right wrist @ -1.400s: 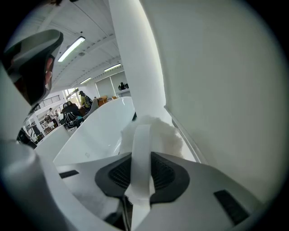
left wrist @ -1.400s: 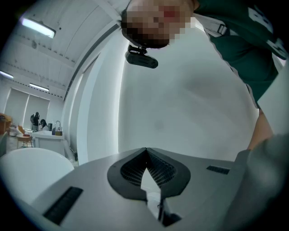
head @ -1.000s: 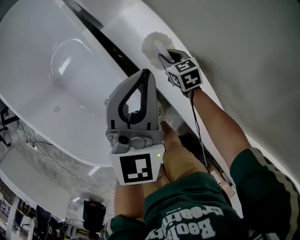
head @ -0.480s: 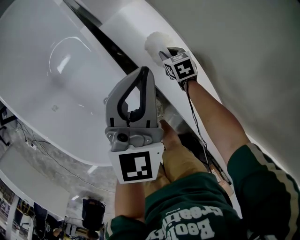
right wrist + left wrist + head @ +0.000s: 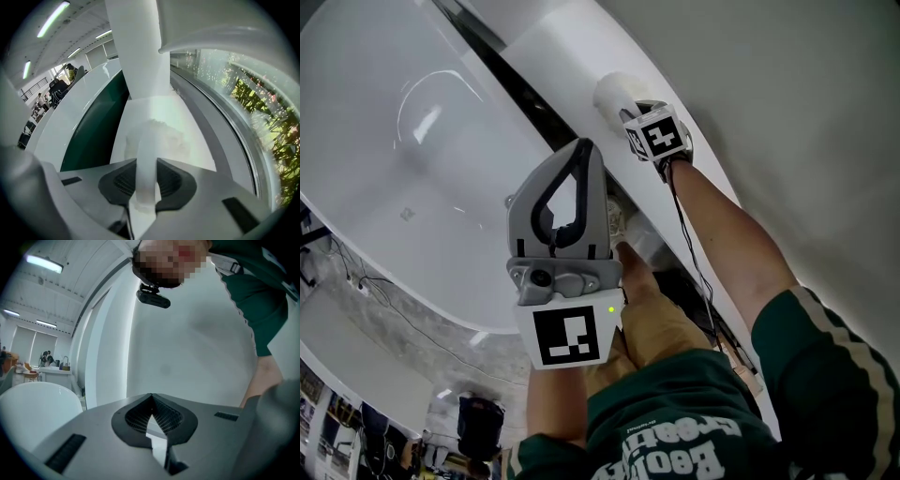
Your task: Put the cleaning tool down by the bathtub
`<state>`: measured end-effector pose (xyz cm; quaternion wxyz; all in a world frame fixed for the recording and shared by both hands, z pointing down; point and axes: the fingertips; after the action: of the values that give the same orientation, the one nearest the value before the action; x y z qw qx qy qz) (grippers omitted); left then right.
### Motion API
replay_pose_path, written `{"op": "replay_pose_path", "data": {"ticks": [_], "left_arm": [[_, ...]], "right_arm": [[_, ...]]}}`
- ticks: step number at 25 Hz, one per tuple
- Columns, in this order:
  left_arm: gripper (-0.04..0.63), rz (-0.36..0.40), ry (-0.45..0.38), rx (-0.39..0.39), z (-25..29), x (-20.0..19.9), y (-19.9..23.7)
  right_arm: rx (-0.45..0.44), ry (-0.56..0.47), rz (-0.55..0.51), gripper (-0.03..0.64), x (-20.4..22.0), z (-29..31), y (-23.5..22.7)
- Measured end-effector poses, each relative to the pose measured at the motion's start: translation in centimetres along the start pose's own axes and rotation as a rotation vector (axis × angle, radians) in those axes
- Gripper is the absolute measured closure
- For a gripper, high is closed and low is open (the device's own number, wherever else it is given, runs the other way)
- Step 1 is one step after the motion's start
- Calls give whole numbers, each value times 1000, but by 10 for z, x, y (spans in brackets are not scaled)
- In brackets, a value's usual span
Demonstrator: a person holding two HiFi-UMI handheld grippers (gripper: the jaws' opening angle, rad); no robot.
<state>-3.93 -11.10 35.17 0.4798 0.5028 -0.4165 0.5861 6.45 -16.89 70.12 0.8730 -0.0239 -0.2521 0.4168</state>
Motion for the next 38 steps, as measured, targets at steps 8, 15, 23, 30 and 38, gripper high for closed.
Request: {"op": "replay_pose_path", "data": {"ticks": [8, 15, 23, 30, 38], "left_arm": [[591, -29, 4, 1, 4, 4, 0], [590, -32, 12, 11, 7, 6, -1], [590, -46, 31, 28, 11, 15, -1], [591, -50, 39, 40, 13, 18, -3], [591, -54, 37, 40, 12, 14, -10]], "right_arm": [[-43, 46, -4, 522, 5, 16, 0], [-49, -15, 49, 522, 2, 19, -4], [-61, -4, 10, 522, 2, 20, -1], [-54, -44, -8, 522, 1, 17, 2], [-30, -35, -5, 519, 1, 15, 1]]}}
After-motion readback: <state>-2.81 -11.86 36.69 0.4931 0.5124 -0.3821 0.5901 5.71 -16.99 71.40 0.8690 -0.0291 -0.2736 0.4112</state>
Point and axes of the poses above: the fingertips, and each gripper's own axes: z forward along the fingers, y to its left, x out of its underside, and after that the axes turned 9 degrees about -x, right-handed
